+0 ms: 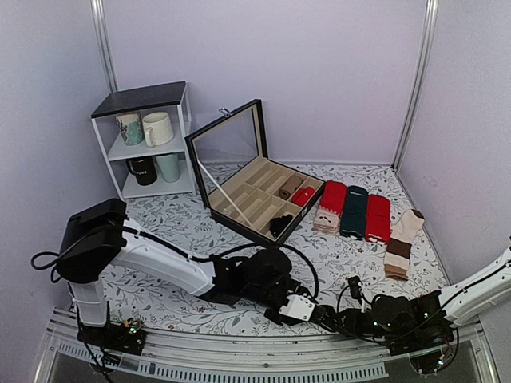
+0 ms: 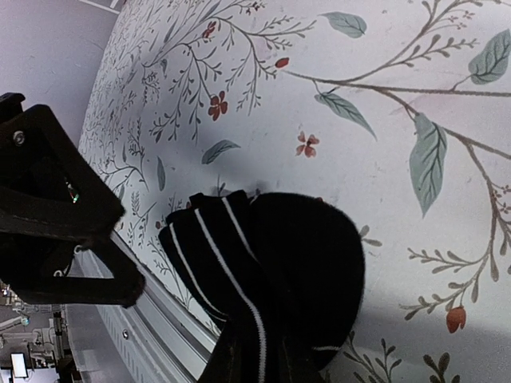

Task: Roll the socks
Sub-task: Roll the sock at the corner of the board.

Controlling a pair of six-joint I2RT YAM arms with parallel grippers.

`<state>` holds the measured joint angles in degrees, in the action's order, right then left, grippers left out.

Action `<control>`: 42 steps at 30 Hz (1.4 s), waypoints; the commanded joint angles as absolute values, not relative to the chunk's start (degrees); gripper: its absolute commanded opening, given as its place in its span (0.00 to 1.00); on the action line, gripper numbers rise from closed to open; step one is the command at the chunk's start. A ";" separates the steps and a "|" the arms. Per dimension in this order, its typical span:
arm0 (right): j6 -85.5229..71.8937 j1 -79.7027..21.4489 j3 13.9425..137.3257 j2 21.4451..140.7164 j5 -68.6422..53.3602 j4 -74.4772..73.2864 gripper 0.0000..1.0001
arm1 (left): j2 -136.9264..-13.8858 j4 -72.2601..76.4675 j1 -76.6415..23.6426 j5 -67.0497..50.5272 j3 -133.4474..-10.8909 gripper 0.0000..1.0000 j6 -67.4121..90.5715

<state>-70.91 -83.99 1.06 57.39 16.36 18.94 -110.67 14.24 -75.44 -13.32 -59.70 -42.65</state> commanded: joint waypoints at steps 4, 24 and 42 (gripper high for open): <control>-70.88 -83.68 -3.05 55.65 14.94 10.15 0.07 | -118.81 2.92 -76.29 -16.94 -68.63 0.45 -45.85; -75.33 -82.65 -2.24 57.93 11.74 9.58 0.08 | -120.35 8.52 -75.49 -9.82 -70.53 0.48 -50.04; -74.89 -81.41 0.61 62.42 8.74 9.88 0.08 | -124.44 0.22 -74.90 -11.65 -76.78 0.50 -53.64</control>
